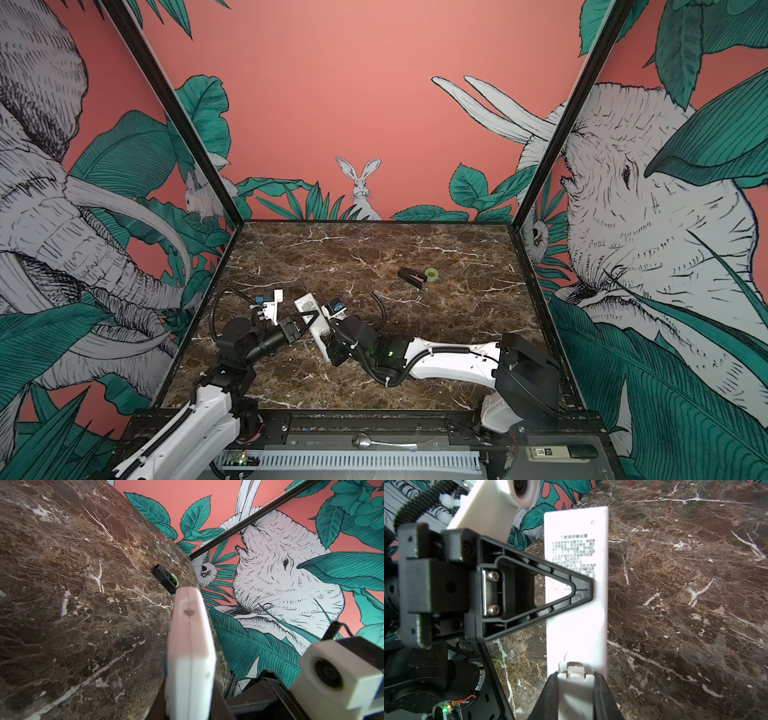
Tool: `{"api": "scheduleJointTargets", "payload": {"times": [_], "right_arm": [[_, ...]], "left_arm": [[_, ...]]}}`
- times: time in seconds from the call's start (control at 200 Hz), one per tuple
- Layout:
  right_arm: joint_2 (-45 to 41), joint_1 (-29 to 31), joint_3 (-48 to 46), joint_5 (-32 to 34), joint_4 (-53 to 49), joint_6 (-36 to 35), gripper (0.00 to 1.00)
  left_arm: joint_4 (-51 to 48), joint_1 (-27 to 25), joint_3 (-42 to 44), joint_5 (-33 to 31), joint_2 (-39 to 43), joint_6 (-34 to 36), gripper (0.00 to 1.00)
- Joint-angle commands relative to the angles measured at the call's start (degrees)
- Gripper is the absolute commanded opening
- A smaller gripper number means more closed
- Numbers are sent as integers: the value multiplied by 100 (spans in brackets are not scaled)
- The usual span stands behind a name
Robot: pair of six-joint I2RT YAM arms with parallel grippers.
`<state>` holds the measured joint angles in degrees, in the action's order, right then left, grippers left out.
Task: Load the batteries into the remote control
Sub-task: 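Align the cover over the remote's battery compartment with the right gripper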
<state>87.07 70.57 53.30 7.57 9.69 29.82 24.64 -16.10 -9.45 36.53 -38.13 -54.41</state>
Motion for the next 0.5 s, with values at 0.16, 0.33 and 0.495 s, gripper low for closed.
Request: {"api": "scheduleJointTargets", "payload": {"times": [0.16, 0.33, 0.495], "right_arm": [[91, 88, 84, 197, 4, 2, 7], [100, 123, 143, 270, -114, -40, 8], [167, 225, 355, 426, -363, -192, 10]], "left_arm": [[257, -25, 5, 25, 94, -74, 0], [276, -25, 6, 19, 89, -96, 0], [278, -25, 14, 6, 96, -105, 0]]}}
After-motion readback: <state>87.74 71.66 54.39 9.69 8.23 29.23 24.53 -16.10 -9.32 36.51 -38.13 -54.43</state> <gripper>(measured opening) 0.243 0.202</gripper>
